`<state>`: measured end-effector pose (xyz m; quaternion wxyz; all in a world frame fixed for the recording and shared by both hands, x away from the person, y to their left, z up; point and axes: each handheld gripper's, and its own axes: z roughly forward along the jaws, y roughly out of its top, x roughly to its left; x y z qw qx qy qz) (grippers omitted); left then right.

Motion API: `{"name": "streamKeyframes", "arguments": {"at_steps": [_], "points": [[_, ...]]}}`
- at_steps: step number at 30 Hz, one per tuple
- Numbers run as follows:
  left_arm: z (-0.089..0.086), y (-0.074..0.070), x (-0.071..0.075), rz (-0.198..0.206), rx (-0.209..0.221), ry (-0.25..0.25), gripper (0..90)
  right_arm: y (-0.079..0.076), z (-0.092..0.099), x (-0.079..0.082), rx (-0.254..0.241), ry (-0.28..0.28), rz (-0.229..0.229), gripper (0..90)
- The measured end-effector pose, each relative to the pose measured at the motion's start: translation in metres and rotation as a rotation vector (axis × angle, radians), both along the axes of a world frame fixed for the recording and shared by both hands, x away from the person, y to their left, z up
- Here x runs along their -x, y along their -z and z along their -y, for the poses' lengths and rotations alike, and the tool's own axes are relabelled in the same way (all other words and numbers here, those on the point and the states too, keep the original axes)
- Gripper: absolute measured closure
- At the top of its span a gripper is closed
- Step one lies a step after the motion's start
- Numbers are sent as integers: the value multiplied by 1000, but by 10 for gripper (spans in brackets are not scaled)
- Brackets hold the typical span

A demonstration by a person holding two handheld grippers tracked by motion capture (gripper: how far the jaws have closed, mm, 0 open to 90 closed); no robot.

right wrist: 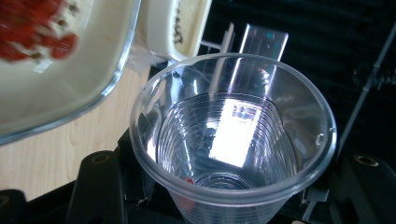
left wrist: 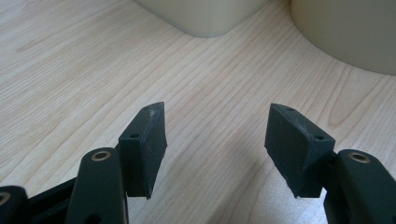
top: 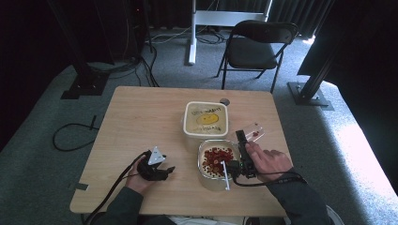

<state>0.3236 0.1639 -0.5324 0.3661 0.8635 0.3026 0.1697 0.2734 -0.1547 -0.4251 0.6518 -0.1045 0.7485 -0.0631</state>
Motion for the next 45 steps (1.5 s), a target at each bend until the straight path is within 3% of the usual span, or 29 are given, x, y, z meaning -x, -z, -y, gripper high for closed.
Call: {"name": "streamKeyframes", "arguments": {"at_steps": [1,4,5,7,10,13,15,17,18,19,21,23,24,25,26,27,28,29,30,31,32,33,34,35,36,38,39,44,45], "points": [[0,0,0,-1,1,0,393,2,-1,1,12,-25,-12,362],[0,0,0,0,2,0,393,-1,-1,1,-19,-10,-3,362],[0,0,0,-1,-5,0,393,-1,0,2,-21,-34,-27,369],[0,0,0,0,0,1,393,-6,0,1,-68,-4,-22,369],[0,0,0,-1,-2,1,393,-5,0,4,-52,-30,-30,370],[0,0,0,-2,0,2,393,-6,3,3,-76,-15,-13,370],[0,1,-1,-8,-4,1,393,-5,3,6,-67,-39,-38,370],[0,1,0,-8,-3,3,393,-7,3,5,-91,-25,-28,369],[1,1,0,-9,-6,3,393,-5,2,7,-82,-43,-48,370],[0,1,0,-8,-10,5,393,-4,1,8,-63,-48,-36,370],[1,1,0,-7,-4,4,393,-7,1,6,-100,-35,-37,370],[0,0,0,-8,-10,5,392,-5,0,8,-75,-45,-31,369],[0,1,0,-9,-4,4,393,-7,0,6,-108,-33,-26,368],[0,1,-1,-8,-6,4,393,-7,-1,7,-109,-50,-50,369],[0,1,-1,-8,-14,6,392,-4,-1,8,-66,-65,-49,369],[0,1,0,-7,-11,6,392,-7,1,6,-78,-40,-20,369],[0,1,0,-7,-11,6,392,-11,1,4,-141,-23,-27,368],[0,0,0,-5,-8,7,392,-11,0,6,-135,-49,-52,369],[0,1,0,-8,-13,6,392,-7,0,9,-93,-61,-44,369],[0,0,0,-7,-10,7,392,-8,0,8,-105,-48,-30,368],[0,0,0,-9,-7,6,392,-10,1,7,-153,-45,-43,368],[0,1,0,-10,-8,4,392,-9,1,8,-137,-63,-64,368],[0,1,0,-7,-12,6,392,-7,1,8,-119,-53,-49,368],[0,1,0,-8,-9,7,392,-9,2,6,-151,-41,-40,368],[1,1,0,-9,-6,5,392,-10,2,8,-182,-55,-68,368],[1,1,0,-11,-11,6,392,-6,0,10,-143,-65,-65,366],[1,1,0,-11,-11,6,392,-8,1,9,-177,-64,-69,366],[0,0,0,-7,-7,6,392,-11,3,10,-218,-63,-87,359],[1,1,-1,-9,-8,2,392,-11,3,10,-223,-71,-112,356]]}}
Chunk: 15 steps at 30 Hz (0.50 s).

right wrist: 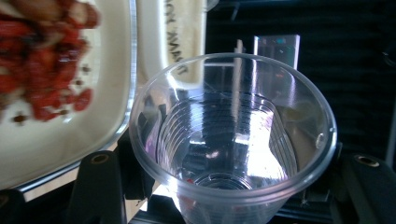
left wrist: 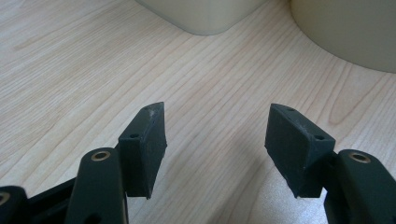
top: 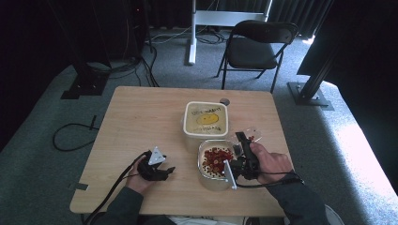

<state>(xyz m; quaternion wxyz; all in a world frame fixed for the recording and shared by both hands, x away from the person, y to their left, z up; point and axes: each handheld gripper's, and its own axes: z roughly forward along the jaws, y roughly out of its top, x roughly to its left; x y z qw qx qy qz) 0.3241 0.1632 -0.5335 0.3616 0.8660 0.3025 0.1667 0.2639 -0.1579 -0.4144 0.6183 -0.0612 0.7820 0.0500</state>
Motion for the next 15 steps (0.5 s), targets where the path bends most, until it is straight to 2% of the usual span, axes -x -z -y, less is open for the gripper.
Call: {"name": "streamKeyframes", "arguments": {"at_steps": [1,2,6,7,8,9,11,12,13,14,15], "points": [[0,0,0,0,0,0,392,1,0,0,-5,-3,-11,355],[0,0,1,1,0,1,392,-1,1,0,-37,-9,-30,355],[-1,0,0,2,-5,3,392,-11,11,-6,-241,-20,-121,354],[-1,0,0,2,-5,3,392,-11,11,-6,-241,-20,-121,354],[-1,0,0,2,-5,3,392,-14,15,-8,-296,-25,-149,354],[0,0,0,3,-5,4,392,-18,22,-13,-406,-22,-202,352],[0,0,0,3,-2,1,392,-22,30,-17,-521,-23,-254,351],[0,0,0,3,-2,1,392,-25,35,-20,-569,-21,-279,350],[0,0,0,3,-2,1,392,-25,35,-20,-569,-21,-279,350],[0,0,0,3,-2,1,392,-27,39,-23,-618,-24,-302,350],[0,0,0,4,-4,1,392,-31,49,-29,-733,-17,-359,350]]}}
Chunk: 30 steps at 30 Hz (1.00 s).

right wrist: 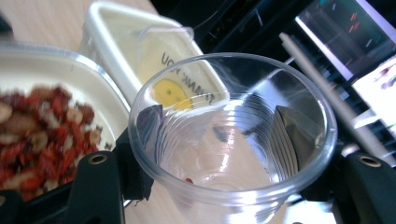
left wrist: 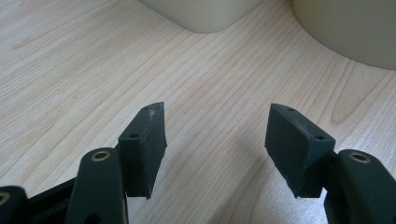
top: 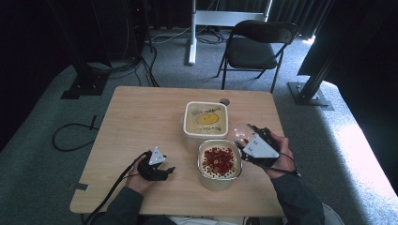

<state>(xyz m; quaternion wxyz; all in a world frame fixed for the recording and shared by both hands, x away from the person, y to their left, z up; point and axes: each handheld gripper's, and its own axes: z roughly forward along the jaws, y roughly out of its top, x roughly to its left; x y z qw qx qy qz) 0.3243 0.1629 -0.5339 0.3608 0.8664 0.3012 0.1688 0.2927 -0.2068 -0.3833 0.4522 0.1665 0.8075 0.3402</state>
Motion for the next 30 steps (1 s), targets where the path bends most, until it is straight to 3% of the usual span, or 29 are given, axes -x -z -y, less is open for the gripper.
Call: {"name": "streamKeyframes", "arguments": {"at_steps": [3,4,5,6,9,10,13,19,30], "points": [[0,0,0,-1,-2,2,392,-4,14,-8,-143,7,-75,349],[0,0,0,-1,-2,2,392,-4,14,-8,-143,7,-75,349],[0,0,0,-1,-2,2,392,-6,19,-11,-193,4,-108,349],[0,0,0,-2,-3,2,392,-8,27,-15,-297,-2,-167,349],[0,0,0,-1,-5,3,392,-10,39,-21,-419,-15,-229,349],[0,0,0,-1,-5,3,392,-10,39,-21,-419,-15,-229,349],[1,0,-1,-2,-5,4,392,-11,48,-25,-507,-18,-266,349],[1,0,-1,-4,-6,8,392,-9,50,-26,-490,16,-261,347],[1,0,0,-2,-7,4,391,-6,52,-33,-531,34,-267,343]]}}
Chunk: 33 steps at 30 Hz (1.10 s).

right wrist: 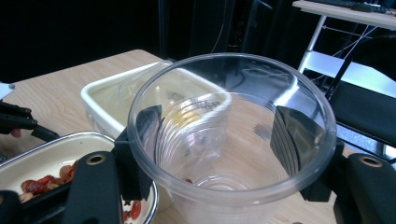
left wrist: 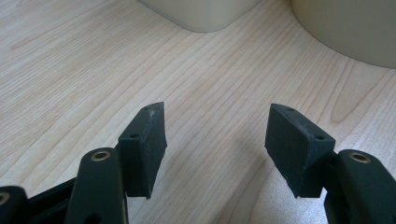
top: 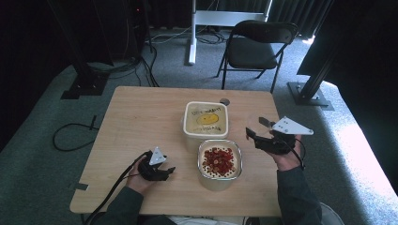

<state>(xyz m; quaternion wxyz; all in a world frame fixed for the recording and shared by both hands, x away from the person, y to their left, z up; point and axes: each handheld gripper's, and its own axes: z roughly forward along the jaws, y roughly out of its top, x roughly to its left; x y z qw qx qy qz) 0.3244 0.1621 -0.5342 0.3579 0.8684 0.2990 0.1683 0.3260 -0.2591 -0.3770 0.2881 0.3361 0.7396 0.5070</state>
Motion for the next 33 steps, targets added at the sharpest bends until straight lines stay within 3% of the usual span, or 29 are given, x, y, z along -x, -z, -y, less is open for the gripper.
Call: {"name": "streamKeyframes", "arguments": {"at_steps": [13,23,27,33], "points": [[1,1,0,-2,-4,2,391,0,1,-11,-67,-1,-9,343],[4,4,0,-8,-30,4,390,-9,-5,-23,-107,-22,-13,343],[6,4,1,-2,-38,7,387,-14,-7,-32,-146,-42,-25,343],[6,5,0,-3,-31,6,387,-20,-13,-40,-169,-65,-33,342]]}}
